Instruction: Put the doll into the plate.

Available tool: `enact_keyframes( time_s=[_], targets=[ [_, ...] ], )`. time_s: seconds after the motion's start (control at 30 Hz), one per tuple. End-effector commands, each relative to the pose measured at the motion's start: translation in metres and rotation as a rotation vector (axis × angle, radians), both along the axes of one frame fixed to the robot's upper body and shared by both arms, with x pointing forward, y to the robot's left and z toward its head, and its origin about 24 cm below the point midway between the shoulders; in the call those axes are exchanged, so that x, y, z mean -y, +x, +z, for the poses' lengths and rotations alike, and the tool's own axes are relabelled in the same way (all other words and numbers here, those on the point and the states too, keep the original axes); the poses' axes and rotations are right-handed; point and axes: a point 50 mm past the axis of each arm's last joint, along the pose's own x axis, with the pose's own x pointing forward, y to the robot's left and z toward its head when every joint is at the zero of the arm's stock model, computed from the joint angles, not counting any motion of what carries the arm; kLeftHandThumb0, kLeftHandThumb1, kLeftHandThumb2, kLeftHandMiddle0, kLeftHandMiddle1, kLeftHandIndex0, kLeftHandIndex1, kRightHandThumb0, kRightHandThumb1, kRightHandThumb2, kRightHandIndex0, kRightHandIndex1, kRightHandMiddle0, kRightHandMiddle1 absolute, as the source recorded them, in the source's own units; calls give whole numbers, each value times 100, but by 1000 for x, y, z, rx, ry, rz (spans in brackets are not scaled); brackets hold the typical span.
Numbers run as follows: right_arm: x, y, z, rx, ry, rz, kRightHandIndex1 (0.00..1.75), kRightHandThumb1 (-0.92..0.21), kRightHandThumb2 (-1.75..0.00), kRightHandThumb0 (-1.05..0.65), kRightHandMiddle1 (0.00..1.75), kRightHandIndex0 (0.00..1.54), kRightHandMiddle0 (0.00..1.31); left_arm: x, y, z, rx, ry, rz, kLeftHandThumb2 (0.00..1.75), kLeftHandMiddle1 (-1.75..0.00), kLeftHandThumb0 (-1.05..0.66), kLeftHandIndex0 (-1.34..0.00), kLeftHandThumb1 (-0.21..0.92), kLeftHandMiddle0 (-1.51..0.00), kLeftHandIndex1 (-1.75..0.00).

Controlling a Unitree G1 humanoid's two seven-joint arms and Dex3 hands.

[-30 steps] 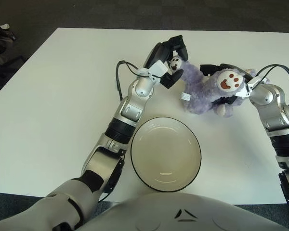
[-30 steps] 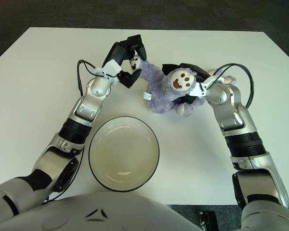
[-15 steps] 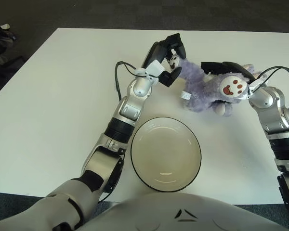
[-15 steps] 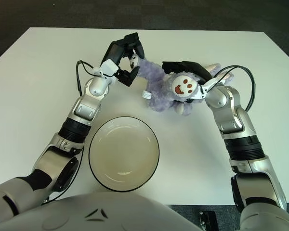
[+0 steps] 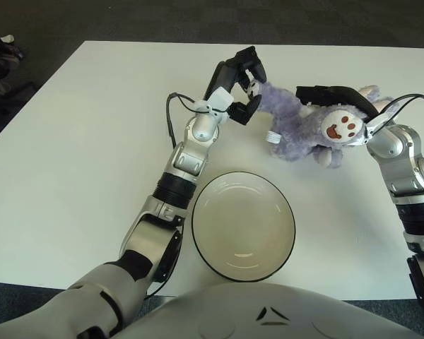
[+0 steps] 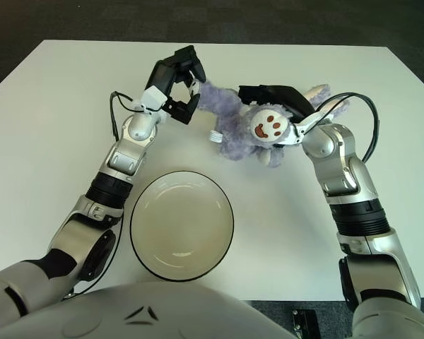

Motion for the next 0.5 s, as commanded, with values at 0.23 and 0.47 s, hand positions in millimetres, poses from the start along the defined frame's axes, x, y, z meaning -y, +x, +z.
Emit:
enact_keyframes(
  time_s=[0.23, 0.47],
  targets=[
    [-3, -2, 20, 31, 102, 14, 175, -1, -169, 62, 175, 87, 109, -11, 7, -2, 8, -11, 75, 146, -174, -1, -47, 20, -71, -174],
    [-7, -3, 29, 62, 136, 56, 175, -1, -170, 62, 175, 88, 110, -18, 12, -5, -6, -12, 140, 124, -149, -1, -44, 32, -69, -175]
  ],
)
